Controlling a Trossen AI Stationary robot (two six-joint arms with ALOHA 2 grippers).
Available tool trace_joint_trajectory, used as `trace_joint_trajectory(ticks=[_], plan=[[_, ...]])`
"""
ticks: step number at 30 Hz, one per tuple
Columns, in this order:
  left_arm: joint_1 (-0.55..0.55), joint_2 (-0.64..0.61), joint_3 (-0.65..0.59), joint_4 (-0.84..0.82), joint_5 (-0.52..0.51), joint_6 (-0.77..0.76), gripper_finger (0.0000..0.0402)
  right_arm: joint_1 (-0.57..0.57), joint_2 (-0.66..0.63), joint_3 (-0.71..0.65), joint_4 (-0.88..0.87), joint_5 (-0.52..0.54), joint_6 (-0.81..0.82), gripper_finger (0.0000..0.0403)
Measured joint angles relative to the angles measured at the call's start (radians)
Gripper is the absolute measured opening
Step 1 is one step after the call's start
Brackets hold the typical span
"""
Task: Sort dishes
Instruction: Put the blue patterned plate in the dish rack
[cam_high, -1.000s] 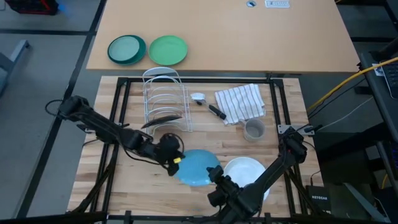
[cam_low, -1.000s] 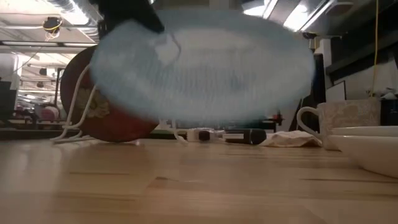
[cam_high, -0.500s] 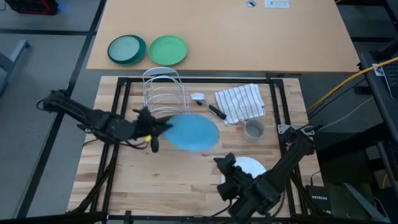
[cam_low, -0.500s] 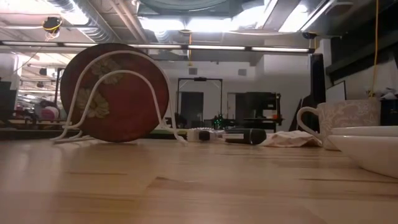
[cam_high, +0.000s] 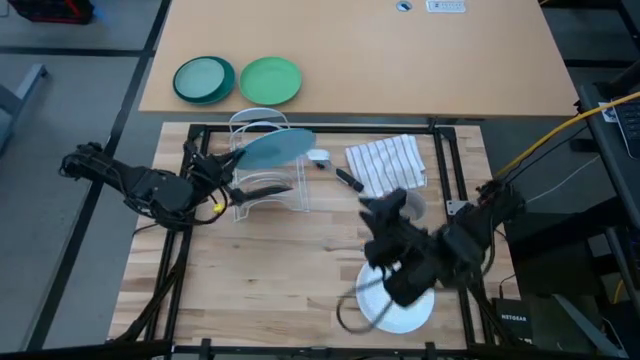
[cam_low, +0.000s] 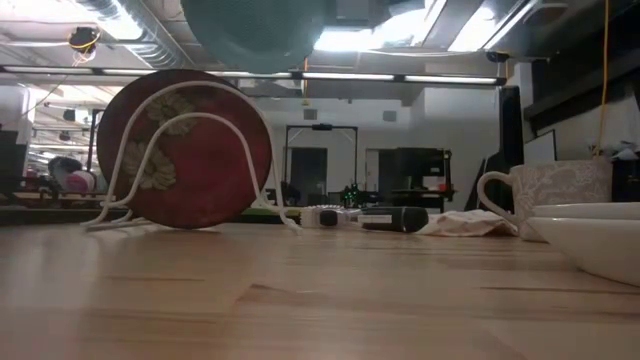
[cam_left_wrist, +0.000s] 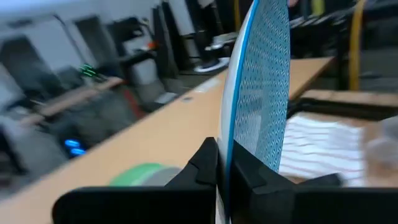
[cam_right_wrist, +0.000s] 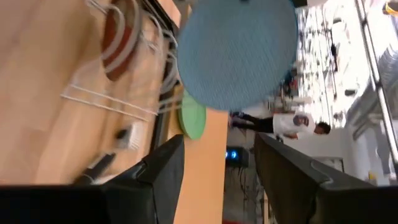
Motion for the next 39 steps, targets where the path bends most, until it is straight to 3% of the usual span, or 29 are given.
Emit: trace_joint_trajectory(ticks=[9,16,22,30,39], plan=[[0.039,0.0,0.0,-0.069,-0.02,0.094,0.0,-0.237,-0.013,-0.007,0.002,-0.149,-0.165,0.0198],[0.039,0.0,0.0,-0.283,-0.019,-0.109,0.0,-0.386,-0.012,-0.06,0.0,-0.261,-0.253,0.0198],[0.039,0.0,0.0,-0.419,-0.012,-0.266,0.0,-0.472,-0.012,-0.087,0.0,-0.28,-0.262,0.0198],[0.039,0.0,-0.009,-0.635,0.087,-0.482,0.0,-0.565,-0.012,-0.145,0.044,-0.323,-0.288,0.0198],[0.041,0.009,-0.147,-0.657,0.155,-0.565,0.0,-0.655,-0.012,-0.291,0.365,-0.596,-0.498,0.0198]])
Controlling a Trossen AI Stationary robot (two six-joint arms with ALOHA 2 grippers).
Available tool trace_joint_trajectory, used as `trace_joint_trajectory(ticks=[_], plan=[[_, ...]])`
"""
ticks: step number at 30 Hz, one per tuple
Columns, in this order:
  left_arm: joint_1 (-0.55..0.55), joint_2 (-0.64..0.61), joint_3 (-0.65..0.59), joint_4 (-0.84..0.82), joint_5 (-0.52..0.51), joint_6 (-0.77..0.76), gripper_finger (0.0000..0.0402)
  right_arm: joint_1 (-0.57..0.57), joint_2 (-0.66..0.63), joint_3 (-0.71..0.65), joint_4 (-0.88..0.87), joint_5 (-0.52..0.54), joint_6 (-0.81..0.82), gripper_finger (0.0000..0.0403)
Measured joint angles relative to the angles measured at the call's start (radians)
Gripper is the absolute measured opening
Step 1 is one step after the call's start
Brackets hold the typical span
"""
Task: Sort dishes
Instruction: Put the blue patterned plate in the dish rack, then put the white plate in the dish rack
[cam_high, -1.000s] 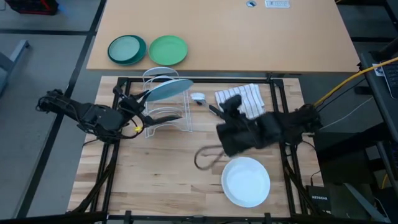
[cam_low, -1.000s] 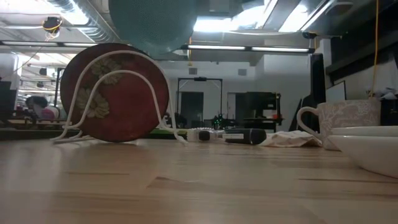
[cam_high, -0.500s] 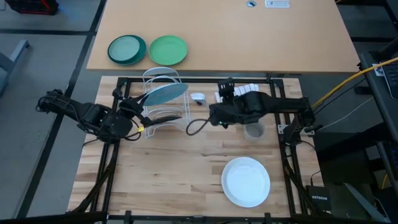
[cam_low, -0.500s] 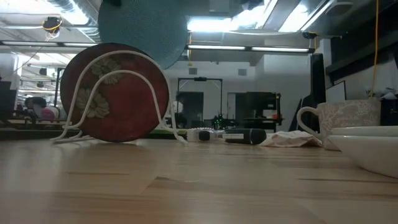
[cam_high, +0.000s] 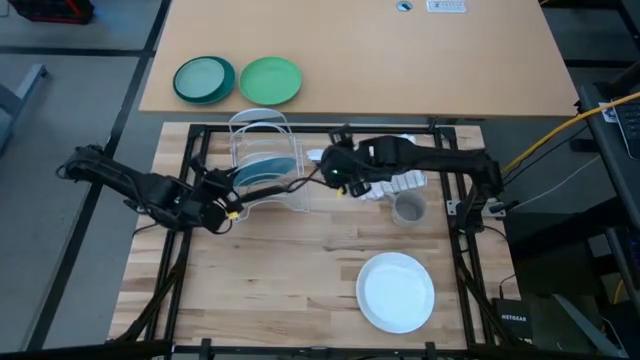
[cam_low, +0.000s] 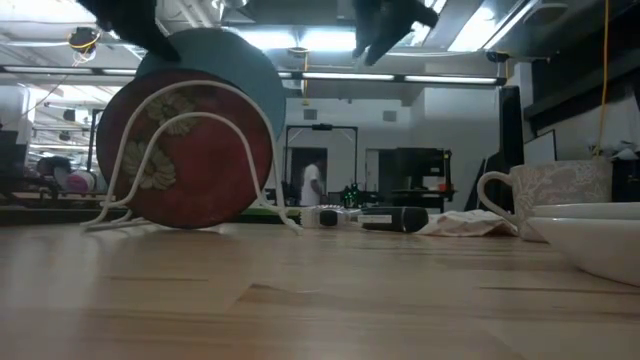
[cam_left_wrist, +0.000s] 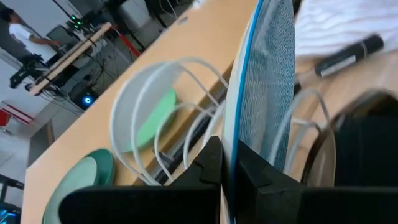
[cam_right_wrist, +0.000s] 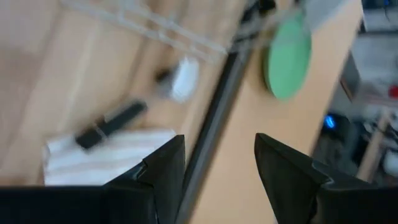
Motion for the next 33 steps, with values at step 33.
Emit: trace_joint_trajectory(ticks=[33], plan=[[-0.004,-0.003,-0.115,0.035,0.101,0.054,0.008,-0.063,0.001,-0.24,0.345,-0.277,-0.094,0.0198]])
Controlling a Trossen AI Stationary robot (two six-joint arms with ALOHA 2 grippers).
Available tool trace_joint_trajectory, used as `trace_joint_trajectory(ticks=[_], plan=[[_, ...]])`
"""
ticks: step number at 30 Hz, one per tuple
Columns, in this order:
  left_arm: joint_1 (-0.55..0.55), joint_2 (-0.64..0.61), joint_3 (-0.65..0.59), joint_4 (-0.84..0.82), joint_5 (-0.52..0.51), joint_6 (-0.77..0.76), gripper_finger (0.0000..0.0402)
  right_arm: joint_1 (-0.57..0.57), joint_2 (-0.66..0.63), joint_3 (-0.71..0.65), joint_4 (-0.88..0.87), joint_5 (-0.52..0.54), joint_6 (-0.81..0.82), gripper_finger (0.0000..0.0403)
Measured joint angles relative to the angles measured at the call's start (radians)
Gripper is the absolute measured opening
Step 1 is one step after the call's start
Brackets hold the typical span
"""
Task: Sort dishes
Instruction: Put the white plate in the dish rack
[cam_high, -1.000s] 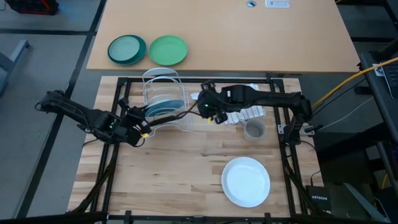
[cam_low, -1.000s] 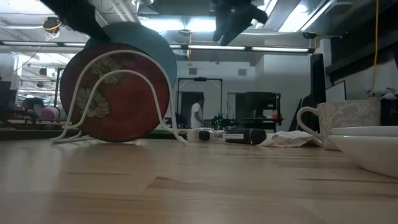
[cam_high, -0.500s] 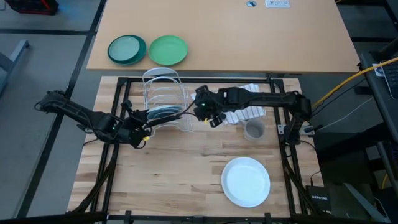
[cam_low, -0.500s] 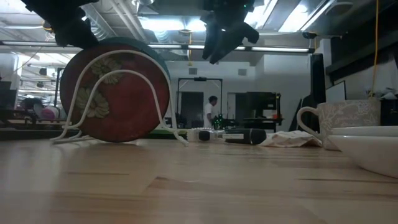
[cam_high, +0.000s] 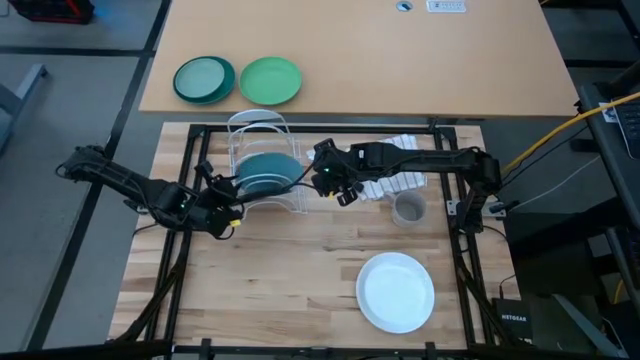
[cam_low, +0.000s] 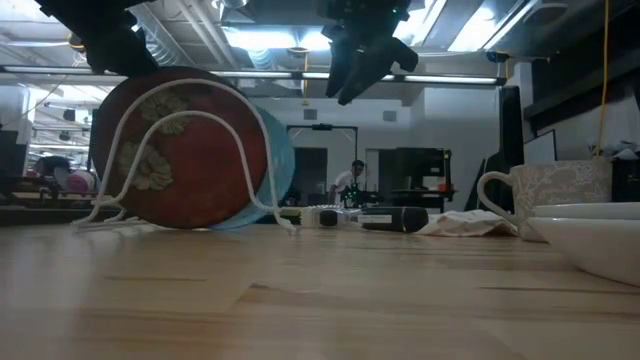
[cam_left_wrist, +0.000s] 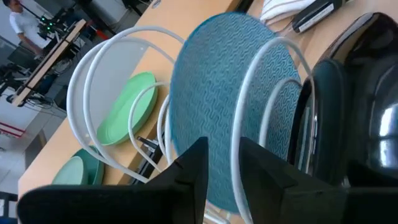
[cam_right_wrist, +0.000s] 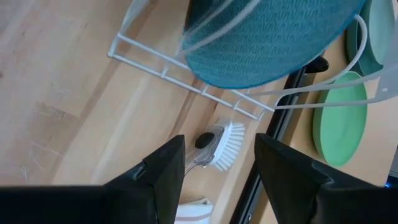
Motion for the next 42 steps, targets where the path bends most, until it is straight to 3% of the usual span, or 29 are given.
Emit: trace_joint_trajectory(ticks=[15,24,27,35,38,42], plan=[[0.0,-0.001,0.138,0.0,0.003,0.165,0.0086,0.001,0.0,0.0,0.0,0.0,0.0,0.0198],[0.0,-0.001,0.254,0.032,0.021,0.162,0.0086,0.002,-0.05,0.0,-0.012,-0.024,0.001,0.0198],[0.0,-0.001,0.282,0.154,0.112,0.205,0.0086,0.002,-0.117,0.001,-0.014,-0.081,0.021,0.0198],[-0.002,0.087,0.283,0.53,0.553,0.269,0.0086,0.107,-0.317,0.003,-0.107,-0.2,0.163,0.0198],[-0.013,0.176,0.283,0.609,0.597,0.268,0.0086,0.2,-0.343,0.003,-0.161,-0.241,0.272,0.0198],[-0.025,0.321,0.283,0.702,0.604,0.241,0.0086,0.354,-0.334,-0.002,-0.254,-0.215,0.404,0.0198]])
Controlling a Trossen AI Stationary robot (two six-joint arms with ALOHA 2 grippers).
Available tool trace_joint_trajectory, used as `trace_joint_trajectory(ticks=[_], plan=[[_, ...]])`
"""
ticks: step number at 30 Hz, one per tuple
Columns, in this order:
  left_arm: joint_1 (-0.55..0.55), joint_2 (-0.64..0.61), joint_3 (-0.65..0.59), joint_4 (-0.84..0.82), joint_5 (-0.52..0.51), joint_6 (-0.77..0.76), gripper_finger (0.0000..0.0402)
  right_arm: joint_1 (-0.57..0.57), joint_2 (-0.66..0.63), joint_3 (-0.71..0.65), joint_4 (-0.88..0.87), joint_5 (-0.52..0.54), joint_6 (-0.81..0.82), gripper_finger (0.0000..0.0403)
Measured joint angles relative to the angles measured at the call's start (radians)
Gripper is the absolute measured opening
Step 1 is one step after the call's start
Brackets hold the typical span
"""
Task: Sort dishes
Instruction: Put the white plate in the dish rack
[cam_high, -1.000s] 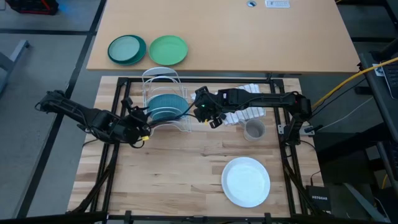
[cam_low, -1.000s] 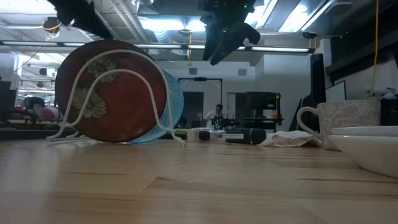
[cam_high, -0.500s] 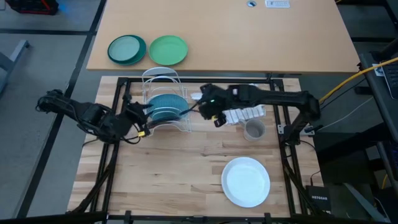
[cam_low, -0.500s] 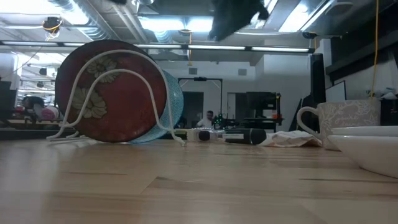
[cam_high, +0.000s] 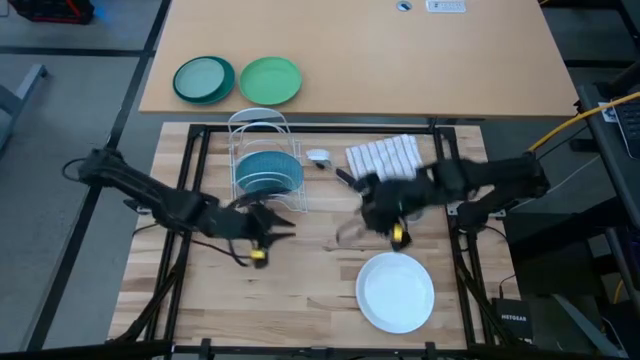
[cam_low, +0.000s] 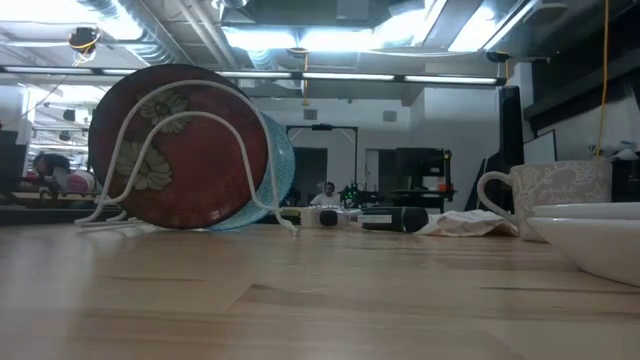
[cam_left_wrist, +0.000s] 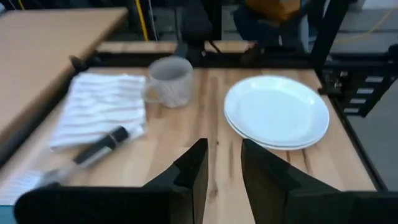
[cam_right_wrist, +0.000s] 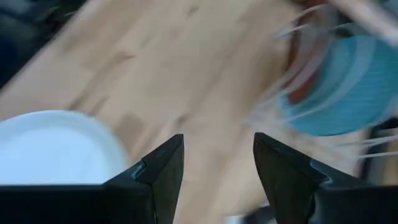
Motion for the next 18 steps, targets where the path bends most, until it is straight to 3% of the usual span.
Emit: trace_joint_trajectory(ticks=[11,18], plan=[[0.012,0.339,-0.001,0.304,0.115,-0.292,0.0086,0.436,0.016,-0.245,-0.054,0.214,0.717,0.0198],[0.022,0.481,-0.001,0.504,0.195,-0.324,0.0086,0.656,0.021,-0.411,0.056,0.295,1.219,0.0198]])
